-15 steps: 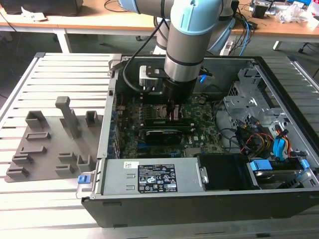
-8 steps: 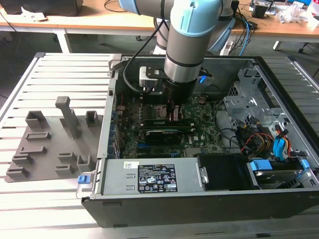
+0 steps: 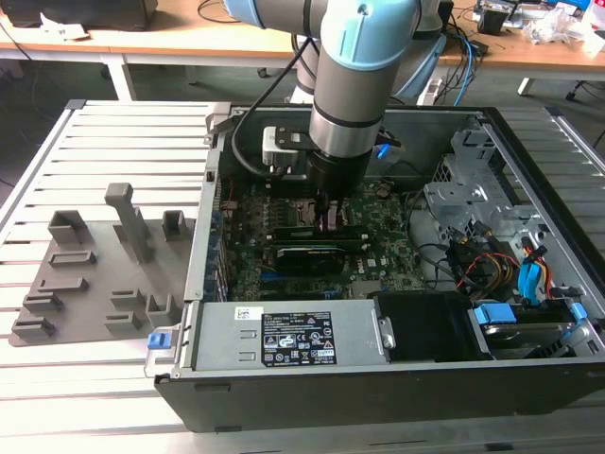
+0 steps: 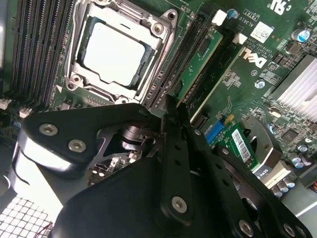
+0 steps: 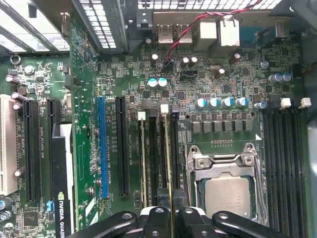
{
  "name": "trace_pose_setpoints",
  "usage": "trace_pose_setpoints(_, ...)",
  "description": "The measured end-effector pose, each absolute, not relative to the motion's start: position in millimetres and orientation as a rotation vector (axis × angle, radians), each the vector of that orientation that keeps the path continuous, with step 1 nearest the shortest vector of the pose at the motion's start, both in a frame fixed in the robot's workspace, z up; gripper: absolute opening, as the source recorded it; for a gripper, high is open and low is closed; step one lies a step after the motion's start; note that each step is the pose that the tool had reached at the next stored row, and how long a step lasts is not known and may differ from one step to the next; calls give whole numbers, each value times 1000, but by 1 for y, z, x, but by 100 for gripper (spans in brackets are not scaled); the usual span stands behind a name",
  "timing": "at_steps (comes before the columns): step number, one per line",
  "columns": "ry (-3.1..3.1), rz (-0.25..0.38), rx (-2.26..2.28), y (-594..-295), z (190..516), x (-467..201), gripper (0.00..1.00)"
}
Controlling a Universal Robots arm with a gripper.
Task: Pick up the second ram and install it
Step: 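Insert the second ram into the second slot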
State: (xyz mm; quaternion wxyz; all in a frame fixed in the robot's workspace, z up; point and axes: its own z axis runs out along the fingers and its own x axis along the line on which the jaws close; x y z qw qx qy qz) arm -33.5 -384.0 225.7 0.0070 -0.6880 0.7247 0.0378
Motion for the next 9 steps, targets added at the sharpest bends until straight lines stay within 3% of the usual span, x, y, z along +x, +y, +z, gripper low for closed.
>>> trace_pose_setpoints(9, 2267, 120, -2150, -385, 221, -33, 14)
